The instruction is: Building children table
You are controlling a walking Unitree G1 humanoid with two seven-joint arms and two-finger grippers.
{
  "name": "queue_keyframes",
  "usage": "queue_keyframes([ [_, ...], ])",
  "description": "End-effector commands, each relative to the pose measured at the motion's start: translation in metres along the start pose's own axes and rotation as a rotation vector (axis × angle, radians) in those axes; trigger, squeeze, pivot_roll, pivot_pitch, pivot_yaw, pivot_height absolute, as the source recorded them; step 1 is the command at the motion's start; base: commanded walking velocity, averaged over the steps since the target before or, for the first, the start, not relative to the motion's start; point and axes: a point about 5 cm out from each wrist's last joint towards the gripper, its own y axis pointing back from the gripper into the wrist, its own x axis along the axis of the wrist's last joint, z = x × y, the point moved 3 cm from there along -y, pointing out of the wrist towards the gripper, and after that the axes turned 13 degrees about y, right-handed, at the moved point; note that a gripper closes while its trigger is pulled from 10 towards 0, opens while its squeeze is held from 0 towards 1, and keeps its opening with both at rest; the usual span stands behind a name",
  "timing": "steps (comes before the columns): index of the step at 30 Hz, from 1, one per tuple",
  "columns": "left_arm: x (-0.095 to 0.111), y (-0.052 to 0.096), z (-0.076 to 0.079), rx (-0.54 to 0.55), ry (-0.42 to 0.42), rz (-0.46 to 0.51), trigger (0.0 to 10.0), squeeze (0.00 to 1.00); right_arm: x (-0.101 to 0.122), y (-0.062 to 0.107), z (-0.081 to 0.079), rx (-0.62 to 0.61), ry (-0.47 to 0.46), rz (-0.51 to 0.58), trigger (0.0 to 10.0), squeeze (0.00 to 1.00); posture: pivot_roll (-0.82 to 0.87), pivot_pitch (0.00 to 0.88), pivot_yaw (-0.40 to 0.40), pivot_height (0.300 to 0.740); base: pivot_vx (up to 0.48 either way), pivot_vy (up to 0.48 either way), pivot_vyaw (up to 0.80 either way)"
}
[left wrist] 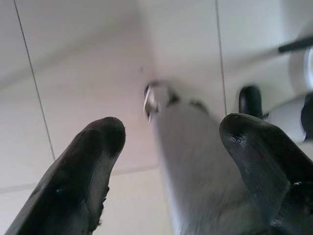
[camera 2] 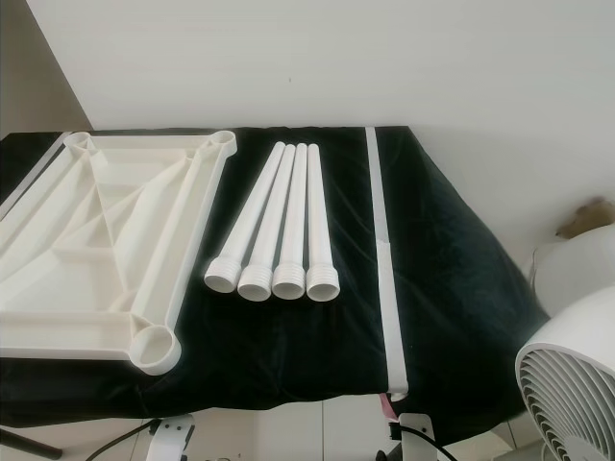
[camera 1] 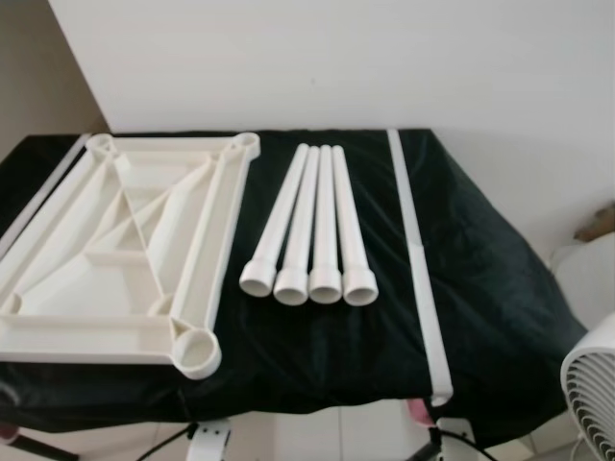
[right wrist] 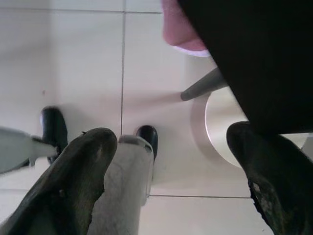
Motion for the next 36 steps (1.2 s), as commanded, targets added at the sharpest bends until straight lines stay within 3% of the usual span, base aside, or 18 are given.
queue_keyframes([
  [1, 0.0, 0.0, -0.001, 0.017, -0.019, 0.004, 10.0, 0.0, -0.006, 0.002, -0.002, 0.006, -0.004, -0.011, 10.0, 0.0, -0.05, 0.0, 0.012, 0.74, 0.0, 0.0, 0.0],
  [32, 0.011, -0.003, 0.009, -0.032, -0.045, 0.028, 10.0, 0.0, -0.007, 0.002, -0.002, 0.013, 0.023, -0.023, 10.0, 0.0, -0.04, 0.0, 0.001, 0.74, 0.0, 0.0, 0.0],
  [36, 0.012, -0.003, 0.011, -0.033, -0.005, 0.041, 10.0, 0.0, -0.005, 0.001, -0.001, 0.006, 0.012, -0.013, 10.0, 0.0, -0.03, 0.0, 0.001, 0.74, 0.0, 0.0, 0.0],
])
